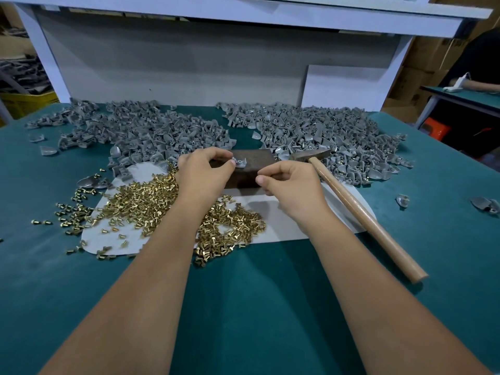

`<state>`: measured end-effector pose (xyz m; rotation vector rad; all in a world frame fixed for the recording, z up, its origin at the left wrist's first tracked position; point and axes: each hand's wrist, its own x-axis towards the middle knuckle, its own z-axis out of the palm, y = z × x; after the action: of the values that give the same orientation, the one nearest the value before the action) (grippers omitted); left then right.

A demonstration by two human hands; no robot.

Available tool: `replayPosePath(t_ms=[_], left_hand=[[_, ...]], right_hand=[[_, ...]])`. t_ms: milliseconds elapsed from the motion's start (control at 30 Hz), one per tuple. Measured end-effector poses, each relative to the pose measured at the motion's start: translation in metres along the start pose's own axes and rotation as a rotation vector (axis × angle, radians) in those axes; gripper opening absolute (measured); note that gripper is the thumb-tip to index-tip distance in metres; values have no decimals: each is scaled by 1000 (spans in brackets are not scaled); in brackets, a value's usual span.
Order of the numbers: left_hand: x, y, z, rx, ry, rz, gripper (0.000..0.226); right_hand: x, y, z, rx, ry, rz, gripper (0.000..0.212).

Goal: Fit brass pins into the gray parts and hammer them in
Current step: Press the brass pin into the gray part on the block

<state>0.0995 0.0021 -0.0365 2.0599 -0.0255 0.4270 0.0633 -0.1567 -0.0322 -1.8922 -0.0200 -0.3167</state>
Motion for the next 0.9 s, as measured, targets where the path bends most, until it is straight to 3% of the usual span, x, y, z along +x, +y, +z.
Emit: replayPosePath(t_ms=[167, 333, 567, 900], left_hand=[[2, -2, 3, 12, 0, 20, 17], [5, -5, 6, 74, -10, 42, 7], [8, -8, 7, 47, 2, 33, 10], [11, -8, 7, 36, -2, 43, 18]], right_hand=[[5, -1, -3, -52, 59, 16, 21], [28, -17, -3, -37, 97, -51, 23], [48, -18, 22, -172, 61, -101, 12], [50, -16, 20, -160, -8, -96, 10]])
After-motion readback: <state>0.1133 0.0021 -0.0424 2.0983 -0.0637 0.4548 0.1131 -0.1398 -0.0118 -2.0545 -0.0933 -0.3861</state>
